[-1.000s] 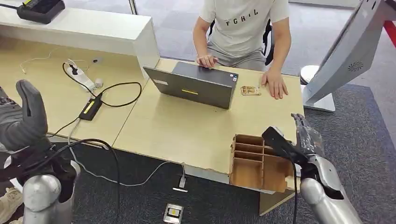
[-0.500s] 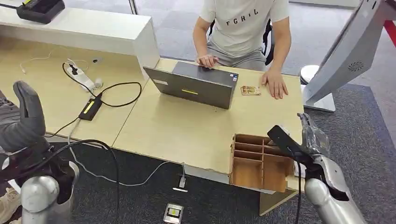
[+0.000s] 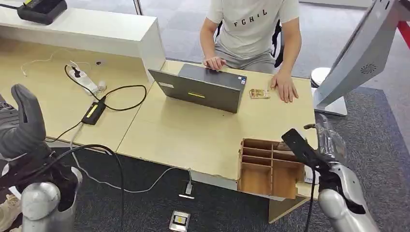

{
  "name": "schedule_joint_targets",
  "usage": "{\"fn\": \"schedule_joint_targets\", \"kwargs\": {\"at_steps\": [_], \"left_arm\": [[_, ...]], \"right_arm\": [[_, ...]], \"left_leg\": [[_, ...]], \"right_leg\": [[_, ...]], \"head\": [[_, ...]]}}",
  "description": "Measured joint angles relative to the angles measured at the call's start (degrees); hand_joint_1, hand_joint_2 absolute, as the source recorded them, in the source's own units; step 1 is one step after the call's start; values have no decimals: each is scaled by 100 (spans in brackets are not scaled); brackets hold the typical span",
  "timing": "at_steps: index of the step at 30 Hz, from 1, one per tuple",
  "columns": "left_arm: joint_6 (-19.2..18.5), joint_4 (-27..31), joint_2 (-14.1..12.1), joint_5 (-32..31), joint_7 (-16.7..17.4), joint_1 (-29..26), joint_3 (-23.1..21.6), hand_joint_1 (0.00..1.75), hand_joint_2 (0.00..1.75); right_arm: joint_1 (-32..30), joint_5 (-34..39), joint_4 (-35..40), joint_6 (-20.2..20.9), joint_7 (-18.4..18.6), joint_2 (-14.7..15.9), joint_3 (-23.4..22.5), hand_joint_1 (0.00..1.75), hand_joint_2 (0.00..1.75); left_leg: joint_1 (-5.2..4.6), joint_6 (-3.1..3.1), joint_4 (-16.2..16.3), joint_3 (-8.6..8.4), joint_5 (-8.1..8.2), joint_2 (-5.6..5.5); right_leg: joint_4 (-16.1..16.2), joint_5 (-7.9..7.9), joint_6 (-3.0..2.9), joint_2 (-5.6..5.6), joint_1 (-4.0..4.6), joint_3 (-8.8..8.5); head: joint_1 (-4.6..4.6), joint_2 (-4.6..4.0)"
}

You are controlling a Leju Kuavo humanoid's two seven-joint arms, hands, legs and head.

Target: Pass the card to the sensor for recognition and then transmit it.

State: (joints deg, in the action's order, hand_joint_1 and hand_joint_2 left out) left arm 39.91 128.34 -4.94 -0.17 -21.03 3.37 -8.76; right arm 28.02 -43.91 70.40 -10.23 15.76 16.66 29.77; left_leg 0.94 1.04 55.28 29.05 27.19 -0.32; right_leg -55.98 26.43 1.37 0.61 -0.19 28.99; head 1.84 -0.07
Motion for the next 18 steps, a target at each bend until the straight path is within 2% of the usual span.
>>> {"fn": "schedule_joint_targets", "kwargs": {"at_steps": [2, 3, 4, 5, 6, 7, 8, 9, 10, 11, 12, 18], "left_arm": [[0, 0, 0, 13, -4, -3, 4, 0, 175], [0, 0, 0, 20, -4, -6, 7, 0, 175], [0, 0, -2, 24, -7, -9, 11, 0, 175], [0, 0, -2, 26, -7, -11, 11, 0, 175], [0, 0, -2, 37, -7, -11, 15, 0, 175], [0, 0, -2, 41, -7, -11, 17, 0, 175], [0, 0, -2, 46, -7, -11, 20, 0, 175], [0, 0, -2, 55, -7, -10, 20, 0, 175], [0, 0, -2, 61, -7, -9, 22, 0, 175], [0, 0, -2, 61, -4, -8, 24, 0, 175], [0, 0, -2, 63, -4, -6, 26, 0, 175], [0, 0, -4, 53, 2, -5, 33, 0, 175]], "right_arm": [[-30, 13, 98, -9, 0, 4, -11, 159, 175], [-52, 26, 149, -7, 0, 7, -17, 152, 175], [-74, 52, 202, -2, 0, 6, -22, 138, 175], [-93, 63, 243, 11, 0, 4, -24, 120, 175], [-109, 87, 284, 48, -2, 4, -24, 84, 175], [-123, 122, 312, 118, -4, 4, -24, 84, 175], [-143, 140, 341, 169, -7, 4, -22, 73, 175], [-159, 168, 358, 234, -9, 4, -17, 47, 175], [-173, 190, 376, 291, -9, 4, -9, 31, 175], [-182, 219, 389, 335, -9, 4, 4, 5, 175], [-192, 229, 400, 365, -9, 4, 13, 0, 175], [-228, 321, 485, 452, 4, 54, 13, 0, 175]], "left_leg": [[0, 0, 0, 0, 0, 0], [0, 0, 0, 0, 0, 0], [0, 0, 0, 0, 0, 0], [0, 0, 0, 0, 0, 0], [0, 0, 0, 0, 0, 0], [0, 0, 0, 0, 0, 0], [0, 0, 0, 0, 0, 0], [0, 0, 0, 0, 0, 0], [0, 0, 0, 0, 0, 0], [0, 0, 0, 0, 0, 0], [0, 0, 0, 0, 0, 0], [0, 0, 0, -1, 0, 0]], "right_leg": [[0, 0, 0, 0, 0, 0], [0, 0, 0, 0, 0, 0], [0, 0, 0, 0, 0, 0], [0, 0, 0, 0, 0, 0], [0, 0, 0, 0, 0, 0], [0, 0, 0, 0, 0, 0], [0, 0, 0, 0, 0, 0], [0, 0, 0, 0, 0, 0], [0, 0, 0, 0, 0, 0], [0, 0, 0, 0, 0, 0], [0, 0, 0, 0, 0, 0], [0, 0, 0, 0, 0, 0]], "head": [[0, 0], [0, 0], [0, 0], [0, 0], [0, 0], [0, 0], [0, 0], [0, 0], [0, 0], [0, 0], [0, 0], [0, 0]]}}
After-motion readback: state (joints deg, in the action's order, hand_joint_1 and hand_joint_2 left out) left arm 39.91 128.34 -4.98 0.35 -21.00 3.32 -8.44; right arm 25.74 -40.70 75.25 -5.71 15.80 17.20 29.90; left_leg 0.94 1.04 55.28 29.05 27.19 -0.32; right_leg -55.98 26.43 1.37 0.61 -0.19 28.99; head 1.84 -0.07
